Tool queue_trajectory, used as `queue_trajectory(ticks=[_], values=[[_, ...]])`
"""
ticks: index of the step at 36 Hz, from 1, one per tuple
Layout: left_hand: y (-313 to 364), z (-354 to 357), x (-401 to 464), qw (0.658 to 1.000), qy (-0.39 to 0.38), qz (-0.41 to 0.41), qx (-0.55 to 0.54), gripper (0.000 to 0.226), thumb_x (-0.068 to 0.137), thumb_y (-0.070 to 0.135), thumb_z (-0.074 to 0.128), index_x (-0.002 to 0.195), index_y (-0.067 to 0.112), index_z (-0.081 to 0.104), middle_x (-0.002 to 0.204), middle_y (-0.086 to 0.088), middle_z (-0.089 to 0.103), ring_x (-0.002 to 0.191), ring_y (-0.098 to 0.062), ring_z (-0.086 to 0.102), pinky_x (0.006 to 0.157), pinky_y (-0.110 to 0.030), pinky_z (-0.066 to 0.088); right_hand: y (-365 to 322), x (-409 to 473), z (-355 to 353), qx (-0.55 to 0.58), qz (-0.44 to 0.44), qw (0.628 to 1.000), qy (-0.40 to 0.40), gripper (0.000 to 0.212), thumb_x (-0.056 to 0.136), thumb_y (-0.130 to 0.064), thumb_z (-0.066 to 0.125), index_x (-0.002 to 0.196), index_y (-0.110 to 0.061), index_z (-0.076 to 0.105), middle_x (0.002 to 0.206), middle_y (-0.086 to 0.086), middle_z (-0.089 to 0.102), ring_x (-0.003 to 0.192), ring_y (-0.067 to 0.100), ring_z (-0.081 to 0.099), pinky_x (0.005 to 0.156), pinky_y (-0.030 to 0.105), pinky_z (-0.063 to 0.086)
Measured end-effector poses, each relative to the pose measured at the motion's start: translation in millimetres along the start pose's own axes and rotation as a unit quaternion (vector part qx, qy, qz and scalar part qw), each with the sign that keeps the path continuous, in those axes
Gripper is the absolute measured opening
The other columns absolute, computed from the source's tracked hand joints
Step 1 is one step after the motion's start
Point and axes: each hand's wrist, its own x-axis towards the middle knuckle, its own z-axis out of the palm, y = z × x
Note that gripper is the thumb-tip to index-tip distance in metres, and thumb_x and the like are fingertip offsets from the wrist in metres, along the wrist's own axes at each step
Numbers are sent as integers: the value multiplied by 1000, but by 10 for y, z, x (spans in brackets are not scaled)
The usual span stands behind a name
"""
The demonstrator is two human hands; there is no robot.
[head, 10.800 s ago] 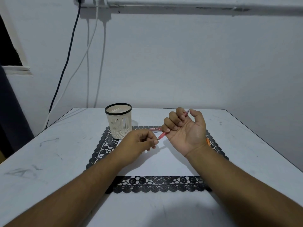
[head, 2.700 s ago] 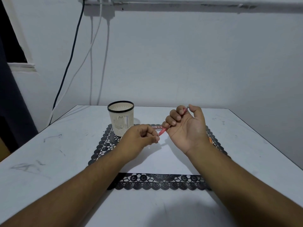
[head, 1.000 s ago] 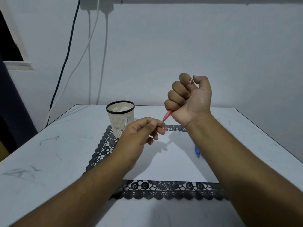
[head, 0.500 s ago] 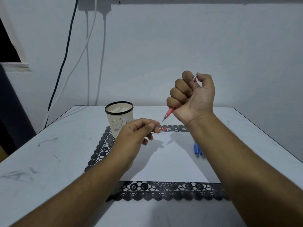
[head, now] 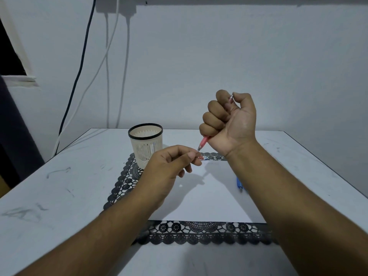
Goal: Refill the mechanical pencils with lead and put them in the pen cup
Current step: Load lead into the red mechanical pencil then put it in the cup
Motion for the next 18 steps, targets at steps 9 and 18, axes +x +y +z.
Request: queue_trajectory(ticks=[9, 18], values=[[-4, 3, 4, 1000, -1, -8, 3, 22, 95, 19, 67, 78, 26, 80, 85, -8, 75, 75, -18, 55, 67, -31, 40, 53, -16, 41, -14, 12, 1000, -16, 27, 80, -36, 40, 61, -22, 28, 56, -6, 9, 48, 13, 3, 49, 20, 8], [-18, -15, 14, 1000, -5, -1, 21, 21, 95, 16, 68, 76, 22, 77, 82, -6, 74, 72, -15, 54, 67, -29, 41, 87, -38, 83, -47, 32, 998, -32, 28, 81, -36, 39, 66, -21, 20, 55, -5, 9, 47, 13, 3, 51, 19, 7]])
